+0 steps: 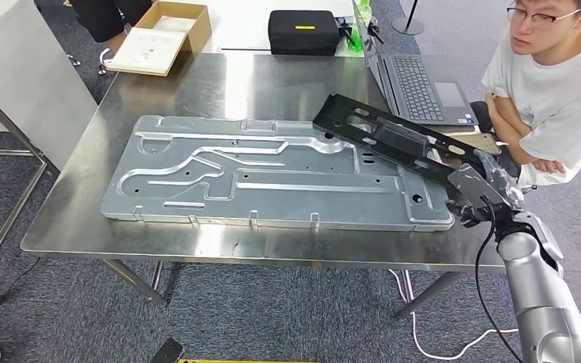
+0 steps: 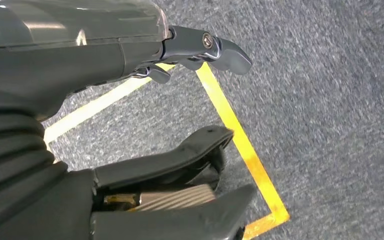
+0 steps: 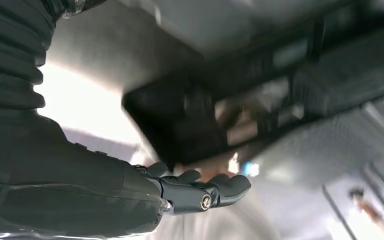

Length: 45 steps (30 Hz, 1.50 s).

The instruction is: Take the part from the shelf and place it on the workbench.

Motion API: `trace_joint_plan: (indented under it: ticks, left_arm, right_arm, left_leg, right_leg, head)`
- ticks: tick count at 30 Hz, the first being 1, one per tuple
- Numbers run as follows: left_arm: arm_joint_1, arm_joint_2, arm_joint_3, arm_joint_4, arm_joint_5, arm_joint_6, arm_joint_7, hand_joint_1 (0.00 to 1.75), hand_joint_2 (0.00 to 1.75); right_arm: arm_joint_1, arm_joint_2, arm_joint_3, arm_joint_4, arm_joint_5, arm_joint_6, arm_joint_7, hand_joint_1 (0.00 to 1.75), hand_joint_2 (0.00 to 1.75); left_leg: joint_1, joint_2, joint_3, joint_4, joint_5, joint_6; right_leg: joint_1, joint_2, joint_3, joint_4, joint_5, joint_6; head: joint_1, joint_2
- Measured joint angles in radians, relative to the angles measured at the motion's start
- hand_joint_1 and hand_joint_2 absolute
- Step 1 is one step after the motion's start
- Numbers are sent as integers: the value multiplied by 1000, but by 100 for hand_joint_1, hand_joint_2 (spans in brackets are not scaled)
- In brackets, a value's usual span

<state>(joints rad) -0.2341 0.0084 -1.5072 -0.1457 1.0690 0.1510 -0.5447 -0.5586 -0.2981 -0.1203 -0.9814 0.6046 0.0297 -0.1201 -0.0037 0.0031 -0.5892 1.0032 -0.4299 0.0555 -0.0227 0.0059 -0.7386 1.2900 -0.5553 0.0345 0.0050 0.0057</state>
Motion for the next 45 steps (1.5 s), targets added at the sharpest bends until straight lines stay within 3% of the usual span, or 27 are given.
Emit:
trace_joint_plan:
  ticks: [1, 3, 5, 9, 11, 13, 14, 15, 16, 17, 19, 20, 21, 24, 26, 27, 29, 30, 31, 32, 34, 36, 38, 39, 41, 43, 45]
  left_arm:
    - [1, 0, 0, 0, 0, 0, 0, 0, 0]
    - [1, 0, 0, 0, 1, 0, -1, 0, 0]
    - [1, 2, 0, 0, 2, 3, -2, 0, 0]
    - [4, 3, 0, 0, -5, 7, -6, 0, 0]
    - [3, 2, 0, 0, -14, 8, -5, 0, 0]
    - [1, 1, 0, 0, -24, 7, -2, 0, 0]
    - [2, 0, 0, 0, -28, 7, 0, 0, 0]
    - [2, -1, 0, 0, -32, 6, 2, 0, 0]
    - [1, -1, 0, 0, -36, 6, 5, 0, 0]
    - [-1, -1, 0, 0, -40, 6, 8, 0, 0]
    - [-10, -1, 0, 0, -47, 6, 13, 0, 0]
    - [-15, -2, 0, 0, -50, 6, 15, 0, 0]
    - [-19, -2, 0, 0, -52, 5, 16, 0, 0]
    - [-22, -5, 0, 0, -54, 4, 17, 0, 0]
    - [-23, -8, 0, 0, -53, 3, 17, 0, 0]
    - [-25, -10, 0, 0, -53, 3, 17, 0, 0]
    - [-26, -12, 0, 0, -53, 3, 18, 0, 0]
    - [-26, -13, 0, 0, -53, 3, 18, 0, 0]
    - [-26, -15, 0, 0, -52, 4, 18, 0, 0]
    - [-27, -17, 0, 0, -52, 5, 18, 0, 0]
    - [-30, -21, 0, 0, -51, 6, 18, 0, 0]
    - [-32, -24, 0, 0, -51, 6, 18, 0, 0]
    - [-32, -24, 0, 0, -50, 7, 18, 0, 0]
    - [-31, -24, 0, 0, -48, 8, 18, 0, 0]
    - [-32, -23, 0, 0, -46, 9, 18, 0, 0]
    - [-34, -24, 0, 0, -44, 12, 18, 0, 0]
    - [-30, -25, 0, 0, -39, 15, 17, 0, 0]
  right_arm:
    - [0, 0, -3, 7, -33, 15, -15, 0, 0]
    - [-2, -2, -8, 14, -83, 23, -54, 0, 0]
    - [3, -2, -11, 12, -111, -7, -108, 0, 0]
    - [82, 30, -13, -126, -119, -188, -277, 0, 0]
    - [124, 60, -6, -243, -62, -286, -333, 0, 0]
    - [163, 90, 17, -365, 28, -376, -341, 0, 0]
    - [182, 103, 36, -424, 85, -418, -329, 0, 0]
    - [199, 118, 60, -485, 149, -460, -312, 0, 0]
    - [213, 130, 89, -541, 213, -496, -292, 0, 0]
    - [223, 138, 120, -593, 274, -526, -273, 0, 0]
    - [232, 147, 177, -680, 377, -574, -239, 0, 0]
    - [235, 149, 200, -714, 419, -591, -226, 0, 0]
    - [236, 150, 221, -741, 453, -603, -216, 0, 0]
    - [237, 151, 283, -802, 511, -620, -197, 0, 0]
    - [232, 151, 311, -826, 525, -624, -188, 0, 0]
    - [229, 151, 321, -834, 531, -626, -183, 0, 0]
    - [225, 151, 339, -842, 544, -628, -173, 0, 0]
    - [223, 151, 348, -845, 549, -628, -169, 0, 0]
    - [219, 151, 356, -846, 553, -628, -166, 0, 0]
    - [214, 151, 364, -847, 557, -628, -162, 0, 0]
    - [199, 151, 375, -850, 563, -628, -157, 0, 0]
    - [189, 151, 382, -853, 565, -628, -154, 0, 0]
    - [183, 151, 390, -855, 567, -628, -153, 0, 0]
    - [179, 151, 395, -855, 567, -627, -152, 0, 0]
    - [169, 151, 408, -855, 569, -626, -149, 0, 0]
    - [163, 151, 420, -854, 571, -623, -141, 0, 0]
    - [160, 151, 433, -853, 572, -623, -133, 0, 0]
  left_leg:
    - [2, 0, 0, 2, -2, -3]
    - [5, -1, -1, 11, -9, -13]
    - [5, -2, -4, 22, -16, -26]
    - [10, -3, -8, 33, -29, -46]
    - [13, -4, -37, 101, -73, -54]
    - [13, -3, -101, 237, -136, -55]
    - [13, -3, -130, 294, -154, -54]
    - [13, -3, -145, 320, -153, -52]
    - [11, -3, -139, 304, -132, -47]
    - [9, 1, -114, 250, -98, -41]
    - [-4, 31, -46, 108, -37, -27]
    - [-10, 45, -24, 61, -24, -22]
    - [-15, 53, -14, 36, -20, -19]
    - [-13, 30, -9, 20, -13, -10]
    - [-6, 14, -5, 9, -4, -2]
    - [-5, 6, -5, 7, -2, 0]
    - [-4, -11, -6, 8, -1, 1]
    - [-4, -21, -6, 9, -1, 1]
    - [-4, -31, -6, 10, -1, 1]
    - [-4, -42, -6, 12, -1, 1]
    - [-4, -61, -7, 16, -2, -4]
    - [-3, -79, -12, 18, -1, -14]
    - [0, -97, -18, 17, 3, -27]
    - [1, -96, -20, 20, 1, -33]
    - [-1, -68, -40, 63, -29, -42]
    - [2, -30, -94, 178, -89, -49]
    - [8, -20, -143, 280, -124, -55]
  right_leg:
    - [-5, -1, 12, -28, 25, 4]
    - [-12, -5, 74, -150, 86, 13]
    - [-9, -5, 115, -233, 108, 8]
    - [-1, -4, 121, -246, 104, -25]
    - [1, -4, 124, -249, 104, -40]
    - [7, -7, 126, -248, 101, -49]
    - [11, -9, 126, -248, 100, -52]
    - [15, -12, 127, -248, 99, -55]
    - [17, -15, 129, -247, 97, -57]
    - [19, -18, 131, -246, 96, -59]
    - [23, -28, 136, -244, 91, -57]
    - [24, -35, 137, -243, 89, -54]
    - [25, -43, 138, -244, 88, -51]
    - [27, -61, 140, -241, 80, -39]
    - [25, -41, 121, -191, 43, -30]
    - [21, -26, 98, -137, 12, -26]
    - [18, -14, 41, -18, -39, -21]
    - [16, -12, 25, 12, -41, -20]
    - [16, -11, 27, 6, -24, -20]
    - [16, -7, 46, -37, 9, -21]
    - [14, 25, 107, -168, 73, -27]
    - [16, 51, 140, -244, 94, -32]
    - [18, 41, 144, -254, 94, -39]
    - [17, 31, 147, -259, 97, -44]
    - [13, 9, 153, -271, 102, -56]
    - [16, -14, 156, -274, 102, -62]
    - [20, -37, 156, -273, 100, -65]
  head:
    - [0, 0]
    - [0, 0]
    - [0, 0]
    - [0, 0]
    - [-1, 0]
    - [0, 0]
    - [0, 0]
    - [0, 0]
    - [0, 0]
    - [0, 0]
    - [0, 0]
    - [0, 0]
    - [0, 0]
    - [0, 0]
    - [0, 0]
    - [0, 0]
    - [0, 0]
    - [0, 0]
    - [0, 0]
    - [0, 0]
    - [0, 0]
    - [0, 0]
    - [0, 0]
    - [0, 0]
    - [-2, 0]
    - [-4, 0]
    - [-4, 0]
